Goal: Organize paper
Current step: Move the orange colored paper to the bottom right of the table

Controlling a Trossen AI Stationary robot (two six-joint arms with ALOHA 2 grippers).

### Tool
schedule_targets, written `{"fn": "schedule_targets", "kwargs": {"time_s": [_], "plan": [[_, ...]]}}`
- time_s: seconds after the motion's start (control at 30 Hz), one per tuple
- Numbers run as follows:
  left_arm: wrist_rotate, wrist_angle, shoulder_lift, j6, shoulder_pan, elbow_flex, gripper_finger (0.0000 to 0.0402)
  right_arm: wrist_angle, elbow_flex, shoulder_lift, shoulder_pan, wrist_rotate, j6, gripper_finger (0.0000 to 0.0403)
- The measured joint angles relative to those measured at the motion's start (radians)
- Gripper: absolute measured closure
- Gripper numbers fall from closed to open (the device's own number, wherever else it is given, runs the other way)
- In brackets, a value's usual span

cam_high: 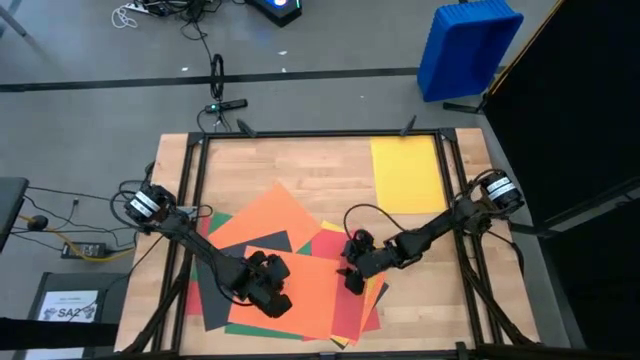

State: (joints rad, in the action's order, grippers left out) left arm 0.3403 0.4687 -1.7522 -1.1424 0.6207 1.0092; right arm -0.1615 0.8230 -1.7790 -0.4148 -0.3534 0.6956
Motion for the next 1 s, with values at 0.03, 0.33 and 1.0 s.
{"fn": "schedule_targets", "kwargs": {"time_s": [0.03, 0.33, 1.0], "plan": [[-0.009, 0.001, -0.001, 0.013, -0.008, 0.0, 0.0402, 0.027, 0.0, 0.006, 0.009, 0.002, 0.0, 0.0155], [-0.022, -0.018, -0.003, 0.037, -0.044, 0.0, 0.0402, 0.092, 0.0, 0.003, 0.068, 0.123, 0.086, 0.0156], [-0.067, -0.225, -0.115, 0.054, -0.121, 0.004, 0.0402, 0.09, 0.0, 0.002, 0.085, 0.137, 0.098, 0.0156]]}}
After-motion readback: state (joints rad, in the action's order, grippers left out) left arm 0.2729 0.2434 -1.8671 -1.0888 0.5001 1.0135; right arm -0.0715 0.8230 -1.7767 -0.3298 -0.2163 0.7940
